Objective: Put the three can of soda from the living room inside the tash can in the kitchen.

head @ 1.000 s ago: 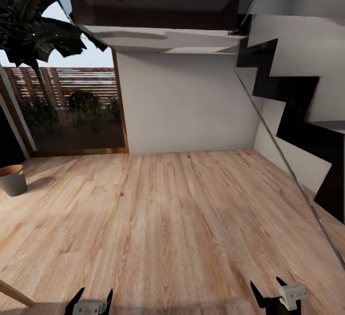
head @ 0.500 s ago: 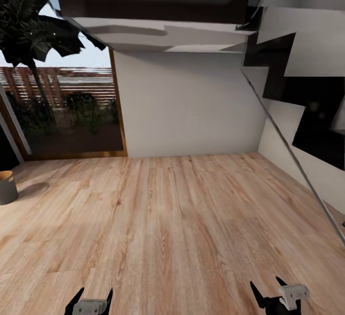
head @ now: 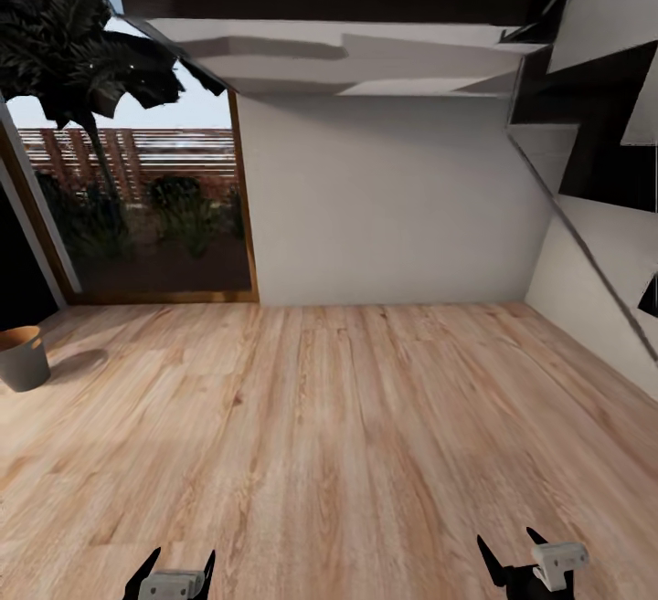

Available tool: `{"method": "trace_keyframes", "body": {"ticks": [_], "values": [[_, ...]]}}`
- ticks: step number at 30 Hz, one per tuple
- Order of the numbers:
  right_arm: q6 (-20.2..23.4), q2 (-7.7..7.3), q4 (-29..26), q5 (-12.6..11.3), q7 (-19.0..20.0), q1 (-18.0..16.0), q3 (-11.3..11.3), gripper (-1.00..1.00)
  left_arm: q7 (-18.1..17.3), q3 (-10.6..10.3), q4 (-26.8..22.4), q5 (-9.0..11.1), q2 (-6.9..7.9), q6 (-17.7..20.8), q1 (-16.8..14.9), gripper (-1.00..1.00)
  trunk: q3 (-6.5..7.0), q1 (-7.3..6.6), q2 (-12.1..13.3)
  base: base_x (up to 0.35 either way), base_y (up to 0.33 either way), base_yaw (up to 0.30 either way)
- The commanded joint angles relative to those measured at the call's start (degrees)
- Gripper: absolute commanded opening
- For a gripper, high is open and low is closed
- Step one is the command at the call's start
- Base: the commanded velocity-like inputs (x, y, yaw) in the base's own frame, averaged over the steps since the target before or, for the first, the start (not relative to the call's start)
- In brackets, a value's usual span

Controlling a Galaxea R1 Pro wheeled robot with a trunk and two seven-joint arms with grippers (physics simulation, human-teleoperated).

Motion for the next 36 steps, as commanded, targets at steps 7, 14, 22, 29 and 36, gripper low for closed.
{"method": "trace_keyframes", "body": {"ticks": [7, 14, 22, 29, 36], "values": [[0.0, 0.0, 0.0, 0.0, 0.0, 0.0, 0.0, 1.0, 0.0, 0.0, 0.0, 0.0, -0.01, 0.0, 0.0, 1.0, 0.0, 0.0, 0.0, 0.323, 0.0, 0.206], [0.0, 0.05, 0.0, 0.0, 0.0, 0.0, 0.0, 1.0, 0.1, 0.0, -0.1, 0.0, -0.03, 0.0, 0.0, 1.0, 0.0, 0.0, 0.0, 0.323, 0.0, 0.223], [0.0, 0.09, 0.0, -0.1, -0.1, 0.0, -0.1, 1.0, 0.1, 0.0, -0.1, 0.0, -0.06, 0.0, 0.0, 1.0, 0.0, 0.0, 0.0, 0.323, 0.0, 0.203], [0.1, 0.09, 0.0, -0.2, -0.2, 0.0, -0.1, 1.0, 0.1, 0.0, -0.2, 0.0, -0.06, 0.0, 0.0, 1.0, -0.05, 0.0, 0.0, 0.323, 0.0, 0.058], [0.1, 0.12, 0.0, -0.1, -0.3, 0.0, 0.0, 1.0, 0.1, 0.0, -0.2, 0.0, -0.06, 0.0, 0.0, 1.0, -0.3, 0.0, 0.0, 0.322, 0.0, 0.156]]}}
